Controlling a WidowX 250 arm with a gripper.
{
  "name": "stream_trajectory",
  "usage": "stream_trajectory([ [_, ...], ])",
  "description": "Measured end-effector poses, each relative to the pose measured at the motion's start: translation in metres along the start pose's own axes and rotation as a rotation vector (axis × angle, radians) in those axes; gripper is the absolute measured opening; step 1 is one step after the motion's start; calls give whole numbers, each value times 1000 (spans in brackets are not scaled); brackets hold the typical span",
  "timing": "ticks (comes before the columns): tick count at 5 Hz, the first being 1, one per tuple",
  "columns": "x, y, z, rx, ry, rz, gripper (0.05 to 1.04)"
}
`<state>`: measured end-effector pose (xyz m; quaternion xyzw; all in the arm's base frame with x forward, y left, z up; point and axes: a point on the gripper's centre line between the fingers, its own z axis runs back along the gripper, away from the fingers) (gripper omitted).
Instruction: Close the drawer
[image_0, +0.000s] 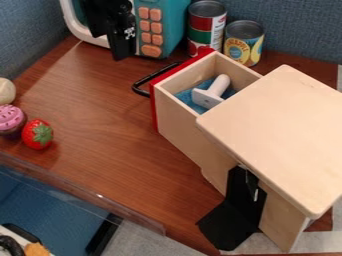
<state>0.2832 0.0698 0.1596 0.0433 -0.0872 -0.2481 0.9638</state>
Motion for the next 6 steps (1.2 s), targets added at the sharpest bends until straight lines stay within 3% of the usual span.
stream_trajectory([
  [1, -1, -1, -9, -23, 18, -18, 1000],
  [2, 3, 23, -12, -16, -29, -126, 1000],
  [3, 7, 48, -16, -16, -75, -280, 1000],
  [4, 8, 65, -19, 20, -88, -451, 1000],
  [6, 4, 87, -56, 79, -16, -780, 1000],
])
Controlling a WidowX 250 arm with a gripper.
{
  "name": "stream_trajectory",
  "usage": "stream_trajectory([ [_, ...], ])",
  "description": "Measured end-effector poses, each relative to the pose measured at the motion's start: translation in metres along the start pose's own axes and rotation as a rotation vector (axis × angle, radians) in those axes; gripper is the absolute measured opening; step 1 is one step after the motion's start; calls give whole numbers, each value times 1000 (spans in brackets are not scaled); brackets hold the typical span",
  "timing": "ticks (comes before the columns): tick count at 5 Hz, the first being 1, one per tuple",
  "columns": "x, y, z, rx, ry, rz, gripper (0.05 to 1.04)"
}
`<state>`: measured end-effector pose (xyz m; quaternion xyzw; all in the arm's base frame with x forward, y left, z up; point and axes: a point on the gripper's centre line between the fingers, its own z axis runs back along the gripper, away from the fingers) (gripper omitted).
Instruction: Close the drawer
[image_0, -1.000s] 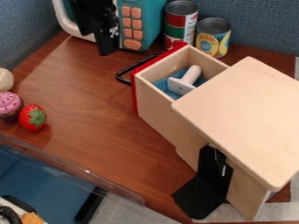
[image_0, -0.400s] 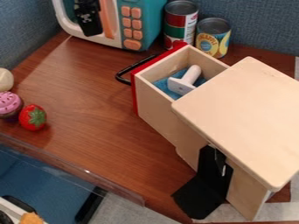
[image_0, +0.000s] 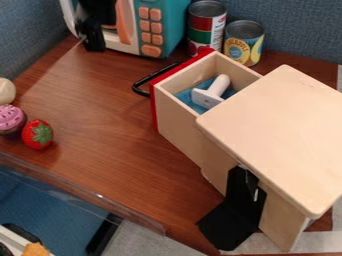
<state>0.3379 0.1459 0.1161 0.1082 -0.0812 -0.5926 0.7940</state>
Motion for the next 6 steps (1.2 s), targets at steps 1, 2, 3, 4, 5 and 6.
stream_trajectory([
  [1, -3, -2, -14, -25, 17, -75, 1000],
  [2, -1, -2, -27, -55, 32, -126, 1000],
  [3, 10, 4, -42, -54, 48, -173, 1000],
  [4, 14, 9, -51, -69, 56, -201, 1000],
  [5, 24, 9, -59, -84, 55, -238, 1000],
  [6, 26, 12, -64, -107, 51, -261, 1000],
])
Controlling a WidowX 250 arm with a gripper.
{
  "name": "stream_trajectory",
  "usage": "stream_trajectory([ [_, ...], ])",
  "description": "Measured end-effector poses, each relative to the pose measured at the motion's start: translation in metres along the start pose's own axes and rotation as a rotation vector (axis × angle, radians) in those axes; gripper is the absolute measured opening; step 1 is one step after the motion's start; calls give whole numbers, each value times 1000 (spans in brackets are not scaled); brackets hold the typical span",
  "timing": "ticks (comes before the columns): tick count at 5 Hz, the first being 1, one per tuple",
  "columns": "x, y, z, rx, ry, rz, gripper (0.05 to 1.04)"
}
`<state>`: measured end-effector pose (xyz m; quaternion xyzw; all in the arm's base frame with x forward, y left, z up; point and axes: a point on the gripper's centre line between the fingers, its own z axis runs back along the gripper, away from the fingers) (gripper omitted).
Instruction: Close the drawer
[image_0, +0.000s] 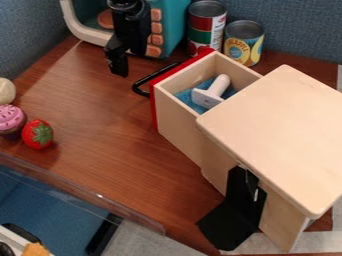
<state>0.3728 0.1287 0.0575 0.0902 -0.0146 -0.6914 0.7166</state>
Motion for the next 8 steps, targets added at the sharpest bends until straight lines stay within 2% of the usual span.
stream_trajectory([
  [2, 18, -1, -4, -34, -19, -54, 1000],
  [6, 33, -12, -10, -98, -36, -116, 999],
  [8, 54, -20, -13, -140, -65, -157, 999],
])
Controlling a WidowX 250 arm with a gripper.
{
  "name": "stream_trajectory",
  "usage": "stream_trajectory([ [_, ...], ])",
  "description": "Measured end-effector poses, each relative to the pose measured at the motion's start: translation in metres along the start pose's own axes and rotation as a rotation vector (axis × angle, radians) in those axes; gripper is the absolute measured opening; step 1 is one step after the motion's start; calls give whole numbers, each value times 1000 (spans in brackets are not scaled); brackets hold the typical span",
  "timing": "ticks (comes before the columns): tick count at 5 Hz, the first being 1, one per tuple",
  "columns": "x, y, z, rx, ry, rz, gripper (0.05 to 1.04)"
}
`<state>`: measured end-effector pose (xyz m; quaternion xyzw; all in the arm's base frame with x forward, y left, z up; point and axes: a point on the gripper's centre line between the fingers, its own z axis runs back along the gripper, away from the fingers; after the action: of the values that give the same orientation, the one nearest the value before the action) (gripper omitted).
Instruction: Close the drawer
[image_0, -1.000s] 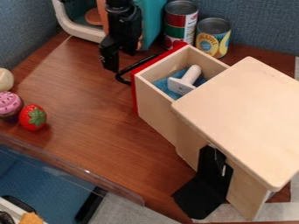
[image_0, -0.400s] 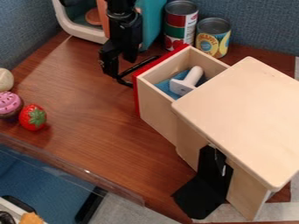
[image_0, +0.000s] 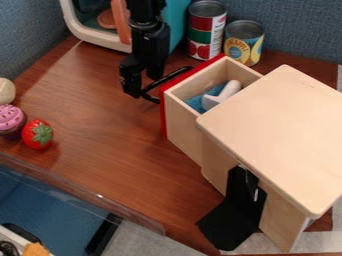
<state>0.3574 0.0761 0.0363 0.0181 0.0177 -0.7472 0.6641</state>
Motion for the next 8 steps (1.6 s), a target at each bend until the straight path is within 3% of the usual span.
stream_trajectory([
  [3, 41, -10, -13, -43, -34, -65, 1001],
  [5, 77, -33, -1, -2, -47, -185, 1001],
  [8, 91, -43, -1, 8, -52, -204, 1001],
])
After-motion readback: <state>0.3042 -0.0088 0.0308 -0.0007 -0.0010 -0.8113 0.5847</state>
